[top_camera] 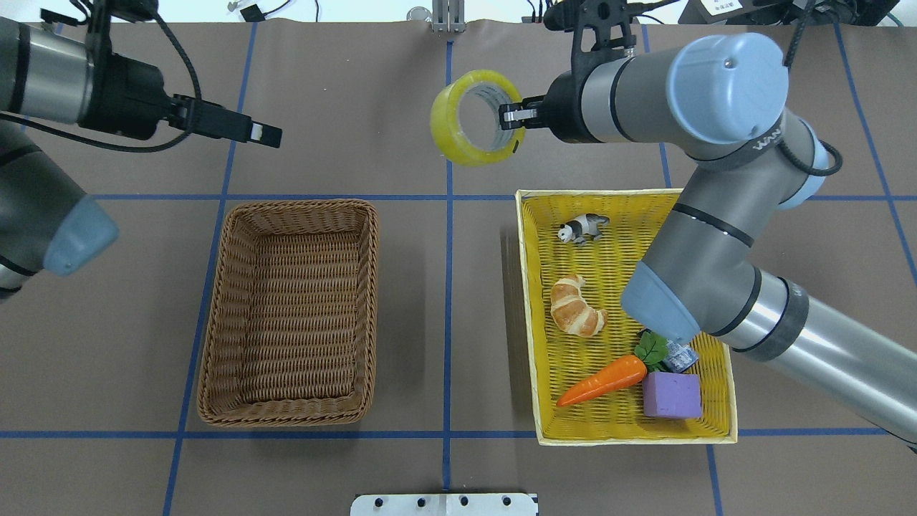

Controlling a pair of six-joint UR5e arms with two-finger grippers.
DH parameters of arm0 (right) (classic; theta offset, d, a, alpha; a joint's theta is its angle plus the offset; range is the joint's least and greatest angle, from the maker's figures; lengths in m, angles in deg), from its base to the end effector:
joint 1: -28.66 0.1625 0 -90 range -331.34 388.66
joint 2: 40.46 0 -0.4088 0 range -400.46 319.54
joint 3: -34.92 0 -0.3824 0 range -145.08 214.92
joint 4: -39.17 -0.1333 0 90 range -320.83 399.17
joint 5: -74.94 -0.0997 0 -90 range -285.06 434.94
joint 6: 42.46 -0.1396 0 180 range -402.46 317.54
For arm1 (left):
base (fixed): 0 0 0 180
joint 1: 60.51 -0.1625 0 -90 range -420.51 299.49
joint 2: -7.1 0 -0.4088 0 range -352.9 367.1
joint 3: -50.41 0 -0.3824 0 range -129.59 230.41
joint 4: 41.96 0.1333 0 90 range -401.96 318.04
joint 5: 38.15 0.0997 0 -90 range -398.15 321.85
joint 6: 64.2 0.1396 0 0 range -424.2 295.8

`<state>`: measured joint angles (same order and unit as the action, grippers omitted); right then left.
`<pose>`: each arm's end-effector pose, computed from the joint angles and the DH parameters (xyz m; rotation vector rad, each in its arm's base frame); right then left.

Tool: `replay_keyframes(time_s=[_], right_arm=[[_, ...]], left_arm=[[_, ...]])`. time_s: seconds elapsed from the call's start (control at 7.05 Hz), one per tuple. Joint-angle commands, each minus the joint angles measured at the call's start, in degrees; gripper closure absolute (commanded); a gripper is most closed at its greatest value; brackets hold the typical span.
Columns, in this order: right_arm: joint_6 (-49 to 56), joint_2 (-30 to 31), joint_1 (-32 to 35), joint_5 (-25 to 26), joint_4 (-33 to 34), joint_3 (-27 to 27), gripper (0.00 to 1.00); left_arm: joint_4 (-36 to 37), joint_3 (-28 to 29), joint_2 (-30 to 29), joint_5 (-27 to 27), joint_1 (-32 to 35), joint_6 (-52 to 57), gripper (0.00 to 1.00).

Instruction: Move tape to another basket

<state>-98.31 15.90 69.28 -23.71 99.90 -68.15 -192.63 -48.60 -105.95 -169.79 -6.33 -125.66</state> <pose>-0.4178 -0.5063 0.1612 0.7014 -1.1288 -0.0043 0.3087 -0.4969 0.2311 0.5889 1.5002 0.2413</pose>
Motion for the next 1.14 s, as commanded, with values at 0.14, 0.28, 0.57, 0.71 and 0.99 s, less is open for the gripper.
replay_keyframes(time_s=[0.14,0.28,0.57,0.71,0.99], right_arm=[[-1.10,-2.39,-4.66,2.67,-0.27,-0.12,1.00],[-1.10,-2.48,-5.46,2.84,-0.35,-0.29,1.00],[-1.10,-2.66,-6.60,2.85,-0.35,-0.73,1.00],[-1.10,-3.18,-6.78,3.11,-0.35,-0.65,1.00],[-1.10,-3.71,-7.04,3.90,-0.27,-0.64,1.00]], left_arm=[[-10.24,1.01,-3.14,12.14,-7.57,-13.58,0.01],[-10.26,1.10,-3.32,14.28,-8.91,-13.59,0.01],[-10.35,1.97,-3.58,14.39,-8.83,-13.59,0.01],[-10.35,1.98,-3.67,14.47,-9.00,-13.59,0.01],[-10.26,2.24,-3.85,14.48,-9.71,-13.68,0.01]])
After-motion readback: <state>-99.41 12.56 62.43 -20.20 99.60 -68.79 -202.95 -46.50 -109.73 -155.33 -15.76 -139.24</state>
